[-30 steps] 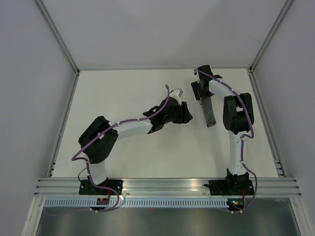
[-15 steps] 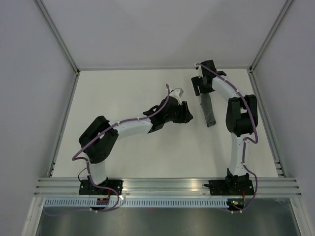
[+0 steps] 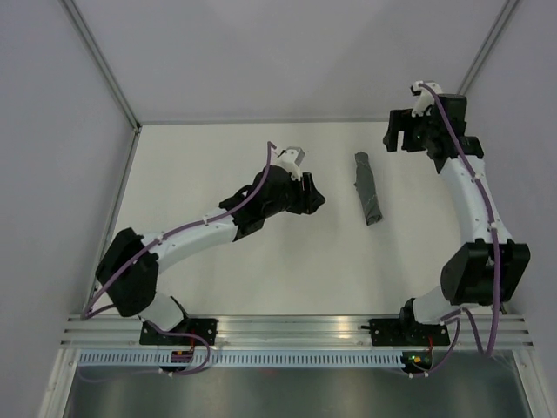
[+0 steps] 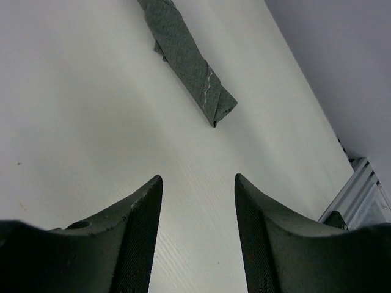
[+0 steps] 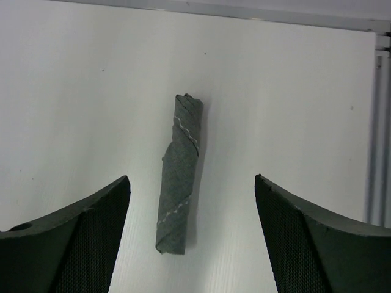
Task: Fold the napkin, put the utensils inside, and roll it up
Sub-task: Roll the napkin with the utensil
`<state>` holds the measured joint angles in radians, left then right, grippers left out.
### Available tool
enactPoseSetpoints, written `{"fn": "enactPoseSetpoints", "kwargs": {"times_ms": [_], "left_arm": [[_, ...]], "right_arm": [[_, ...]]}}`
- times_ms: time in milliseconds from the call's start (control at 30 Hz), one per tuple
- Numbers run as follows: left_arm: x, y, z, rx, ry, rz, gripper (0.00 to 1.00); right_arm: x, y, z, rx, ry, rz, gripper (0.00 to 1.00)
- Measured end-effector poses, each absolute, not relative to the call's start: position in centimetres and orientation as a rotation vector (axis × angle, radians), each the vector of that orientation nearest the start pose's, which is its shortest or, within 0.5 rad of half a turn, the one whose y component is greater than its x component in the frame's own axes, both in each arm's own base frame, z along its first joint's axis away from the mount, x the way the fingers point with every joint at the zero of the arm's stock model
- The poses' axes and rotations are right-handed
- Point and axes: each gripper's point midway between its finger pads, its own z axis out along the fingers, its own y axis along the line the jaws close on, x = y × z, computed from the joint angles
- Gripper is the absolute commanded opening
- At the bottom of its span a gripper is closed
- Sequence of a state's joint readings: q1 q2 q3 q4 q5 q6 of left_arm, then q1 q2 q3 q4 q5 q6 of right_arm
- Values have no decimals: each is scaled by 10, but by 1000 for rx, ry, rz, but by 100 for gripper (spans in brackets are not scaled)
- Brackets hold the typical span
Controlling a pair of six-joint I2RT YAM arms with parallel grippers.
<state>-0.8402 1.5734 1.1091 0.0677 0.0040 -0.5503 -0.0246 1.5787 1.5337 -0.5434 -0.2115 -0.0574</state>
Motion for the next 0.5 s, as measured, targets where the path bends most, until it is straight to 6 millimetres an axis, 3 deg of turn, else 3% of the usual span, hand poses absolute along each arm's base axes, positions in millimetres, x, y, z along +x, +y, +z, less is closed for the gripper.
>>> {"fn": "enactPoseSetpoints", "kwargs": {"times_ms": [100,167,333,500], "left_arm": [[297,-355,216,298,2005,-891,57],[291,-342,226,291,1980,-882,58],[278,-312,233,267,1951,-846,61],[270,-290,241,242,1931,-815,62]], "right_arm": [[420,-1,278,-107,2070,171,88],[402,-5,279,-103,2057,174,88],[360,-3,251,-132,2089,206,91],[339,-11,235,-117,2114,198,91]]}}
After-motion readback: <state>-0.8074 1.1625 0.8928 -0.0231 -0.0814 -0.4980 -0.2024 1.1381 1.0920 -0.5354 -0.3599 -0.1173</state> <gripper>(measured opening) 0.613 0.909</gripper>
